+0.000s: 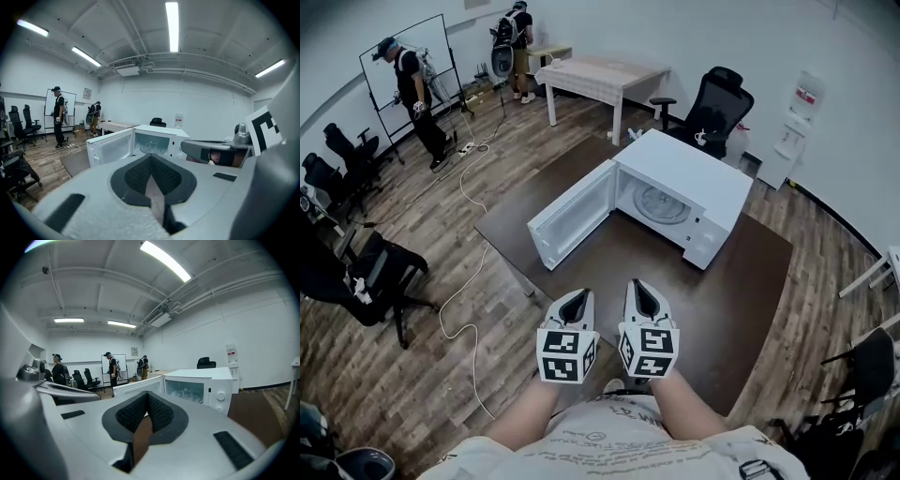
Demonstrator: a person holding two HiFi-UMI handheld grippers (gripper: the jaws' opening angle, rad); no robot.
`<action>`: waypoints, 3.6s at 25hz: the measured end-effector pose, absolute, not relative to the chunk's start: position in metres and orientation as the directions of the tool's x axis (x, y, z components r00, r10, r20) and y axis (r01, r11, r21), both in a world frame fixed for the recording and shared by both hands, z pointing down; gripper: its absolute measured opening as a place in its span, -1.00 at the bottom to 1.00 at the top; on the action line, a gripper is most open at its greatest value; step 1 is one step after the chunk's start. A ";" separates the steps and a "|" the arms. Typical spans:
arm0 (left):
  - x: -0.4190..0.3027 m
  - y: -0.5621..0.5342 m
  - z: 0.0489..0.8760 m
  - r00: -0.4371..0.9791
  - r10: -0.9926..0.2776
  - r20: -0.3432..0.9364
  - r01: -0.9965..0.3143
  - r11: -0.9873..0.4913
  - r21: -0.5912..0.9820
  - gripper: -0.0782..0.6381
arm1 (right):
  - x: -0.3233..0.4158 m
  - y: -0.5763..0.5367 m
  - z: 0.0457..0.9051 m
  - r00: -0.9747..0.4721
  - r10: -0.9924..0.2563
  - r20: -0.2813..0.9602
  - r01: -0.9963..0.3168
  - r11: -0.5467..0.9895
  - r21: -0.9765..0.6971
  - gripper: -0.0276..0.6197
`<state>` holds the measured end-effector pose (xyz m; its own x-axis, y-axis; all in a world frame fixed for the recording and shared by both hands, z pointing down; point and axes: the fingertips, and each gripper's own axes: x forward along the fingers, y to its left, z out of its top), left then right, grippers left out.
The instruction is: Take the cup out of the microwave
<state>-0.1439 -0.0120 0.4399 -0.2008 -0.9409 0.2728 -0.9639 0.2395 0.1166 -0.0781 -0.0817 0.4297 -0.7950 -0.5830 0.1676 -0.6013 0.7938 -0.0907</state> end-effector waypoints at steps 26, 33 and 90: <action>-0.127 -0.181 0.456 0.041 -0.946 0.323 -0.994 -0.006 0.108 -0.74 | -0.052 -0.188 0.452 -0.750 -0.614 0.245 -0.656 0.736 -0.165 -0.88; -0.143 -0.218 0.452 0.099 -0.943 0.318 -0.992 -0.071 0.099 -0.74 | -0.071 -0.207 0.450 -0.746 -0.613 0.260 -0.657 0.740 -0.142 -0.87; -0.261 -0.480 0.636 0.124 -0.840 0.528 -0.991 -0.130 0.026 -0.55 | -0.054 -0.300 0.518 -0.408 -0.782 0.471 -0.912 0.375 -0.167 -0.88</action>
